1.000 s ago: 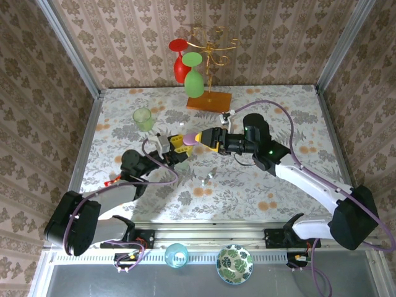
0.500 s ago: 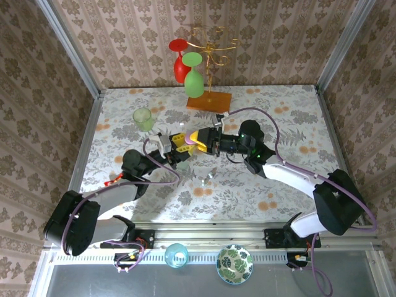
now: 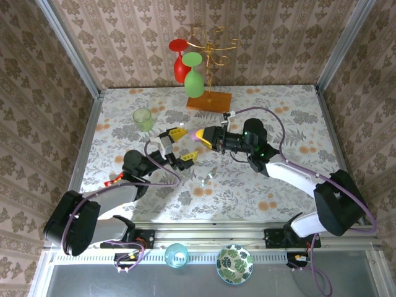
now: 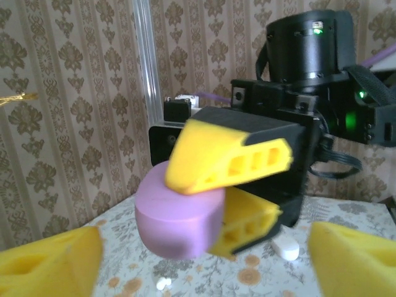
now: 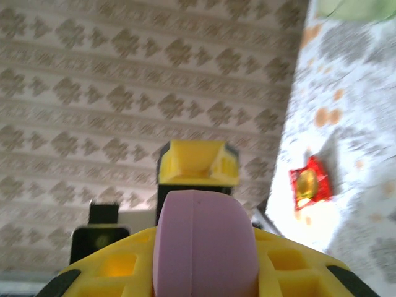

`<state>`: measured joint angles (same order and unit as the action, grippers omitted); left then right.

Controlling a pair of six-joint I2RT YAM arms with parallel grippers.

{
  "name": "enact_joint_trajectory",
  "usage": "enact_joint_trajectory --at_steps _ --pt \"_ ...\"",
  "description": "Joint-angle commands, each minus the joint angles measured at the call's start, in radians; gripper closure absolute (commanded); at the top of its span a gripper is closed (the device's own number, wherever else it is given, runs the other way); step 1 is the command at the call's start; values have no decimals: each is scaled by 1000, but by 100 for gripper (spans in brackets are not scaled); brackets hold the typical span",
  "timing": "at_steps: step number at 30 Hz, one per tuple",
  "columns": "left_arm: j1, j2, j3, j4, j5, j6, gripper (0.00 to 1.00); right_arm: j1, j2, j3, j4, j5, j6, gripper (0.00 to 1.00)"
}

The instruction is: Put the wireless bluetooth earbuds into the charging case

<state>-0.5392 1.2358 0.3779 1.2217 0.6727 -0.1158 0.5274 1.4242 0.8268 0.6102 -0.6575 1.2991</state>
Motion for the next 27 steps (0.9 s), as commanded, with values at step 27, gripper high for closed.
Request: enact_joint_trajectory --at_steps 27 --pt "-142 114 98 -422 -299 247 0 -496 597 354 -495 317 -420 74"
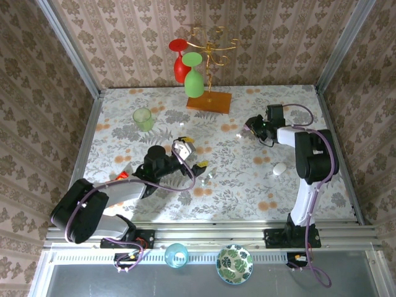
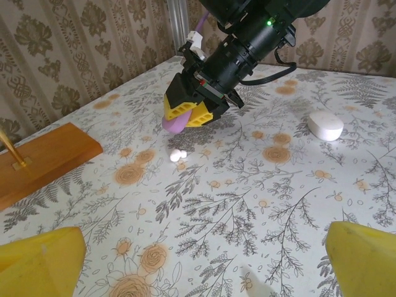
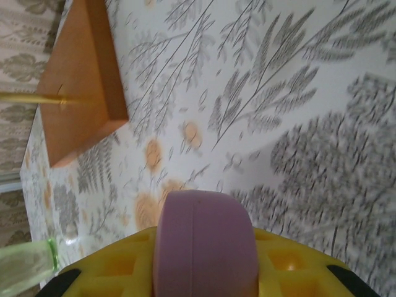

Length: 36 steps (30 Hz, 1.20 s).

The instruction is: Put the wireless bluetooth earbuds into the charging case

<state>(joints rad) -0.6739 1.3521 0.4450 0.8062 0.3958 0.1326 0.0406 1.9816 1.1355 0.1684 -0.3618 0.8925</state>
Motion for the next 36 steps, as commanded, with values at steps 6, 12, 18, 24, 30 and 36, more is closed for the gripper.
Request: enact_joint_trajectory --at_steps 6,12,18,24,30,36 --pt "-7 -24 22 -42 -50 -5 0 -28 65 67 -102 48 -38 63" --pt "-6 -72 14 -121 -144 -20 0 -56 -45 -5 -142 105 -61 29" --pt "8 -108 -1 -188 -244 -100 0 -63 -226 -163 -116 149 -96 14" --pt "113 -147 8 -299 -313 -346 0 60 -447 -269 -106 127 -403 12" --pt "246 -181 0 -396 -342 -534 0 292 -549 -275 -147 68 -781 8" --pt "348 -245 -11 -512 -345 -639 0 549 -516 -288 -108 -3 -1139 3"
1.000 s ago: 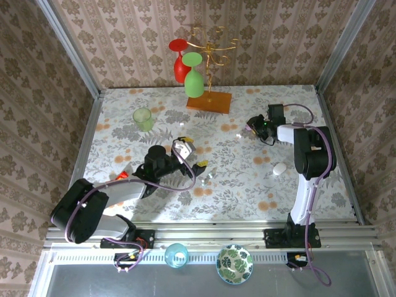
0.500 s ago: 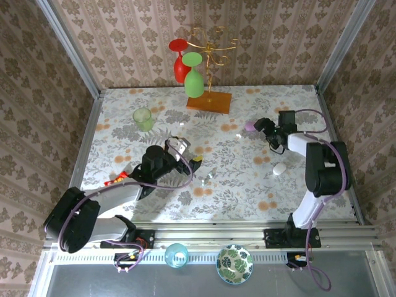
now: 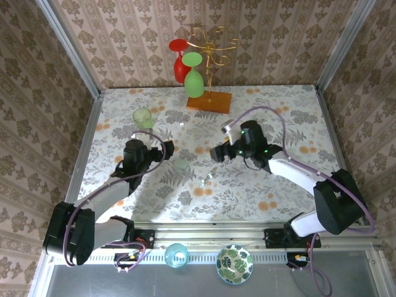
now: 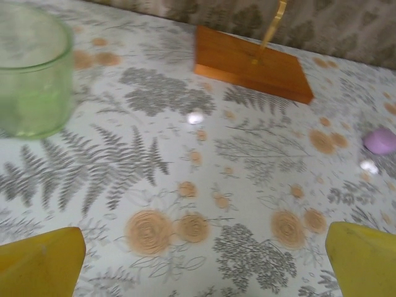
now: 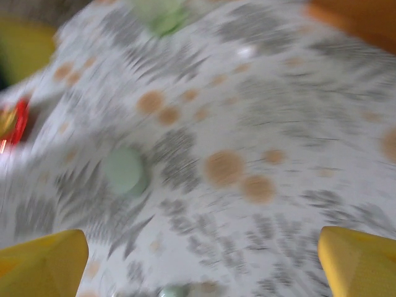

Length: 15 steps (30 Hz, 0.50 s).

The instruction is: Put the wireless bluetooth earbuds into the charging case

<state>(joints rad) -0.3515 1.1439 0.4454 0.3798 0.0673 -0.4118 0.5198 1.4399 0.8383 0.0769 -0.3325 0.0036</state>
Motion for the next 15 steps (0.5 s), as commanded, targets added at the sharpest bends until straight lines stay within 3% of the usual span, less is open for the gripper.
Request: enact_joint_trajectory --at_steps 1,6,15 --pt "38 -46 -7 -121 -22 -102 0 104 49 33 -36 -14 -281 3" --pt "89 -91 -19 -183 -4 -122 0 202 179 74 35 -26 -381 4" --pt "106 -114 -48 -170 25 -130 0 232 450 250 86 5 -328 9"
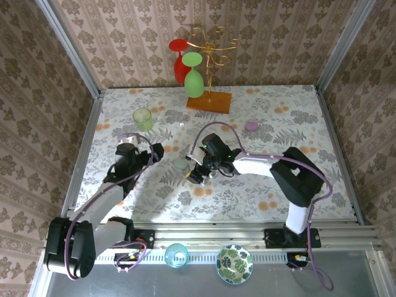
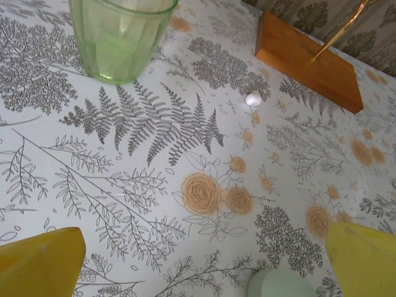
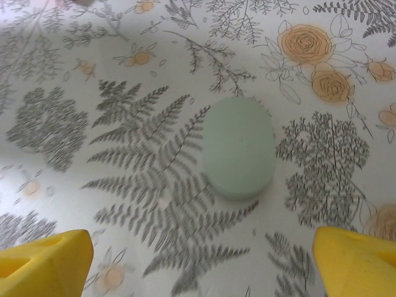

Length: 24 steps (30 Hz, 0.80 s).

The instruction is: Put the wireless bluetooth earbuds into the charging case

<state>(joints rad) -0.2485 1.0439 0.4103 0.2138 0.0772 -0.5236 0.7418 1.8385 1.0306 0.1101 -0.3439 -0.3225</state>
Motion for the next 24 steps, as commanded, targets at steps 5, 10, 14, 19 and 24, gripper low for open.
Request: enact_joint_trajectory --at_steps 5,10,14,19,24 --pt "5 -23 -15 -5 12 -10 0 17 152 145 37 12 22 15" --pt "13 -38 -16 -18 6 -3 0 21 213 197 31 -16 40 25" --pt "23 -39 -16 -24 26 -5 0 25 240 213 25 -26 41 31" --pt "30 -41 -22 -18 28 -6 0 25 242 209 11 -27 33 40" --pt "34 -38 -22 -10 29 -9 0 26 237 202 -2 -11 18 48"
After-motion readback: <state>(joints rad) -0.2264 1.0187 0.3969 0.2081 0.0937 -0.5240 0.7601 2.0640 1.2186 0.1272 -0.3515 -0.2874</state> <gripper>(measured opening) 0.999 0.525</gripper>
